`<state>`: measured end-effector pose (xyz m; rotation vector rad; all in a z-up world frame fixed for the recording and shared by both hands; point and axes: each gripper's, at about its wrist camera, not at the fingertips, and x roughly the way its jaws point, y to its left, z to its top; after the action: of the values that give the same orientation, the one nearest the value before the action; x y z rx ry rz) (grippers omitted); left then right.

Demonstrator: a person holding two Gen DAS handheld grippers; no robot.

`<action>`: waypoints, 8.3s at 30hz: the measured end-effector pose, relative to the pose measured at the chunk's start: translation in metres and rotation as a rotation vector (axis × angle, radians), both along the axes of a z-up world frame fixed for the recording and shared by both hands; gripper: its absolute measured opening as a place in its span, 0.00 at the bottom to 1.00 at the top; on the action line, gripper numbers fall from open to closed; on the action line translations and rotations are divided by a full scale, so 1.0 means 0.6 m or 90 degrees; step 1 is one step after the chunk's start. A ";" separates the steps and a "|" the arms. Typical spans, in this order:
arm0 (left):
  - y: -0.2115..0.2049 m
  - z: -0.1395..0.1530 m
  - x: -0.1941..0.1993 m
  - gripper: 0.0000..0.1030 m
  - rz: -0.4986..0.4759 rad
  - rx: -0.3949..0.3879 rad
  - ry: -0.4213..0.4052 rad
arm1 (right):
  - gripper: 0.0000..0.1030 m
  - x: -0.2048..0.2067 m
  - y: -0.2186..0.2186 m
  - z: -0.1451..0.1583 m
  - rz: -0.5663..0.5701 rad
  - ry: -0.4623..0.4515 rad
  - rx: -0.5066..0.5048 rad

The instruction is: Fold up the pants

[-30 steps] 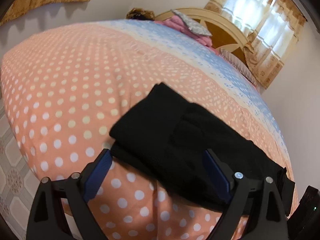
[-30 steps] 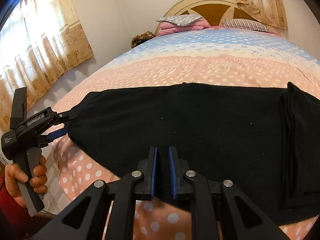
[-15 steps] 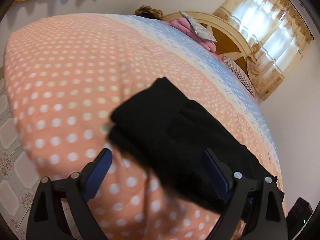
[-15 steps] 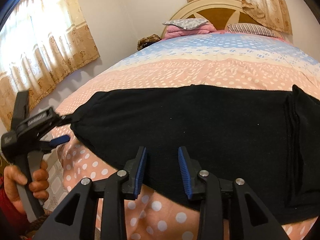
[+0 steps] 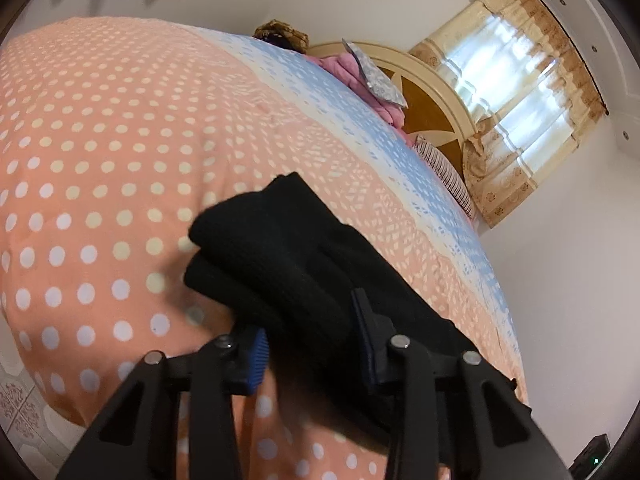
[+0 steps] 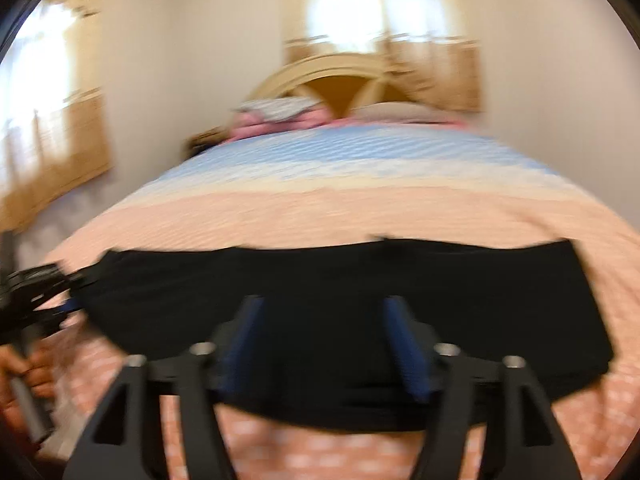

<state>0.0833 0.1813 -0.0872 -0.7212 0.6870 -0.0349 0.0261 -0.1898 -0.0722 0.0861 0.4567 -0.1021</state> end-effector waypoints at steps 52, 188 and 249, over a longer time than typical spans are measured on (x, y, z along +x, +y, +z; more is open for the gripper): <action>0.000 -0.007 0.021 0.58 -0.012 -0.029 0.018 | 0.16 0.073 0.052 -0.045 0.170 0.071 0.071; -0.420 0.014 0.046 1.00 -0.353 0.268 0.049 | 0.37 -0.030 -0.267 -0.047 -0.071 0.102 0.235; -0.464 0.060 0.003 0.20 -0.369 0.373 0.014 | 0.35 -0.042 -0.205 -0.019 -0.146 0.048 0.025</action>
<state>0.0850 -0.0969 -0.0512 0.0542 0.8566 -0.3423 0.0008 -0.3129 -0.0834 0.1743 0.5230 -0.3220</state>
